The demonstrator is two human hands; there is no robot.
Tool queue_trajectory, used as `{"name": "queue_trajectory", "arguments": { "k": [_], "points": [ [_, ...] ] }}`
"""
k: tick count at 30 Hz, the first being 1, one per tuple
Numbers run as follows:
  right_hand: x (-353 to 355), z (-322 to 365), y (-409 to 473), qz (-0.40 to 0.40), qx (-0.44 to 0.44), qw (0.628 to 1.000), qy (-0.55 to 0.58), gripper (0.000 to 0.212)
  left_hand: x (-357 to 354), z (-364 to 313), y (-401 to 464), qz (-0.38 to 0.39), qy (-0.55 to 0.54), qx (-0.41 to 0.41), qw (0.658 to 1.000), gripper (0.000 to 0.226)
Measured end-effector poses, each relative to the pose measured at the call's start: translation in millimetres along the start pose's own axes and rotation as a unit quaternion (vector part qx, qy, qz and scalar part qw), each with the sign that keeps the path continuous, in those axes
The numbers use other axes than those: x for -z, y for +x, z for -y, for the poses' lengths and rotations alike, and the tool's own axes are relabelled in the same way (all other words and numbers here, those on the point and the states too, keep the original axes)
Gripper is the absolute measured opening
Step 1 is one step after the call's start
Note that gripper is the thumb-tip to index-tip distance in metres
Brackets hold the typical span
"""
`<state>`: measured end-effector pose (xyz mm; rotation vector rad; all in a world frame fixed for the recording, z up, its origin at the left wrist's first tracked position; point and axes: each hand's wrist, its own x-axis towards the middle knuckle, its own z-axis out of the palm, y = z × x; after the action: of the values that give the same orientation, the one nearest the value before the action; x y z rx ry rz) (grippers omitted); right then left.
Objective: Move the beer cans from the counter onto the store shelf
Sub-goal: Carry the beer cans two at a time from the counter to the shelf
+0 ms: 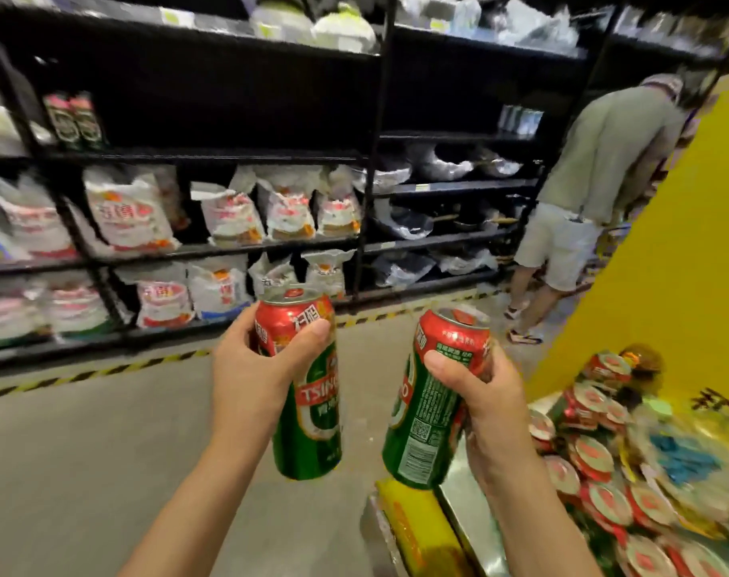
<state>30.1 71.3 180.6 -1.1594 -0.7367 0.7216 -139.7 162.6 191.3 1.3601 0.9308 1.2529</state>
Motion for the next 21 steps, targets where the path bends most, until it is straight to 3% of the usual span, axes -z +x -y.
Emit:
{"name": "queue_trajectory", "arguments": {
  "k": [11,21],
  "points": [
    [-193,-70,116,0.142,-0.046,0.988,-0.035,0.06,139,17,134,-0.135,0.047,0.016,0.99,0.042],
    [-318,-127,228,0.139,-0.064,0.987,-0.044,0.059,211,38,282,-0.157,0.067,0.017,0.985,0.037]
  ]
}}
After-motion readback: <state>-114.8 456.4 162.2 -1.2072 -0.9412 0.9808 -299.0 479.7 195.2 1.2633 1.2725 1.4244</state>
